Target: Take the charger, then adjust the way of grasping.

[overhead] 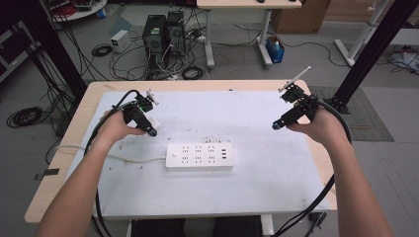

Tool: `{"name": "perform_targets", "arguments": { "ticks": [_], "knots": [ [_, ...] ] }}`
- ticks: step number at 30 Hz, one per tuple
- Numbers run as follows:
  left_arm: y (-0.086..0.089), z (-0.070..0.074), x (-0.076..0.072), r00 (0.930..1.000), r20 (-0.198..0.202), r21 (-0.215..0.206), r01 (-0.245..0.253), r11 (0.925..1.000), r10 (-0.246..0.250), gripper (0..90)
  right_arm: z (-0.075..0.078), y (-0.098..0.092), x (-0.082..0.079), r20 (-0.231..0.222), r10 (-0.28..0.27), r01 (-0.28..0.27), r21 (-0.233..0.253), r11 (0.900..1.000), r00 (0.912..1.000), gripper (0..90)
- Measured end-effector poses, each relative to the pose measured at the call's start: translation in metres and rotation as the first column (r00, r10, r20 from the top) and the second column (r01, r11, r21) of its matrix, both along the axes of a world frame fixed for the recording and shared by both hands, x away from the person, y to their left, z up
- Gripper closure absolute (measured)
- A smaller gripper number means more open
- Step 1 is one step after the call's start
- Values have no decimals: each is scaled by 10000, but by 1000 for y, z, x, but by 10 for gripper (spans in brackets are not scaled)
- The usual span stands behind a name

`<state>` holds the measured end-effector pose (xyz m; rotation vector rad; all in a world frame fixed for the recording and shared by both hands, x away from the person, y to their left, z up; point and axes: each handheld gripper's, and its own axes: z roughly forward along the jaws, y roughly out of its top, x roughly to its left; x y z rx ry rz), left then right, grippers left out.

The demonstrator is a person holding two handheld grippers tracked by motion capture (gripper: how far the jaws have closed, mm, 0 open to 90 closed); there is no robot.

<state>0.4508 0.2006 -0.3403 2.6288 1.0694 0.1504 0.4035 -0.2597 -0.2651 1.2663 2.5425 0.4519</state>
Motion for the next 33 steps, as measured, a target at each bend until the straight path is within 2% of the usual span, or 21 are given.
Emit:
{"name": "perform_targets", "arguments": {
  "ticks": [2,3,4,5,8,9,10,16,21,24,25,28,29,30,32,33],
  "knots": [
    [1,13,-6,9998,176,-156,130,9998,-127,426,0,2,0,-10,37,-37,6,10000,10000,167],
    [1,13,-6,9998,176,-156,130,9998,-127,425,0,2,0,-10,37,-37,6,10000,10000,167],
    [1,25,-12,9993,246,-237,298,9993,-292,425,1,5,-1,0,78,-78,-10,10000,10000,168],
    [1,25,-12,9993,246,-237,298,9993,-292,425,1,5,-1,0,78,-78,-10,10000,10000,168],
    [-1,44,-22,9974,433,-142,579,9982,-572,425,1,9,-1,-253,90,-94,-176,9998,9996,168],
    [-1,44,-22,9974,433,-142,579,9982,-572,425,2,10,-1,-278,84,-90,-213,9997,9996,168],
    [-2,52,-25,9967,526,-135,622,9980,-614,425,3,11,-1,-285,89,-95,-223,9997,9996,168],
    [-3,64,-29,9947,708,29,741,9972,-741,425,9,9,-4,-135,40,-43,-235,9997,9999,168],
    [-10,71,-32,9911,681,88,1144,9934,-1148,425,10,7,-4,-184,-19,16,-157,9999,9998,168],
    [-16,76,-32,9809,688,116,1816,9833,-1820,425,10,5,-4,-368,-93,93,10,10000,9993,168],
    [-16,76,-32,9809,688,116,1816,9833,-1820,425,10,5,-4,-368,-93,93,10,10000,9993,168],
    [-25,81,-34,9691,698,-5,2371,9715,-2365,425,10,4,-3,-641,-336,361,382,9986,9974,169],
    [-29,82,-35,9624,804,-60,2606,9654,-2593,425,11,4,-3,-718,-398,438,548,9975,9966,169],
    [-33,84,-36,9520,849,-146,2962,9550,-2940,425,12,4,-3,-772,-440,496,719,9962,9960,169],
    [-41,87,-37,9362,910,-437,3442,9379,-3394,426,14,4,-4,-962,-477,588,1160,9915,9942,169],
    [-46,89,-39,9238,1056,-502,3746,9258,-3681,425,15,5,-4,-1052,-479,628,1425,9878,9933,169]
  ]
}}
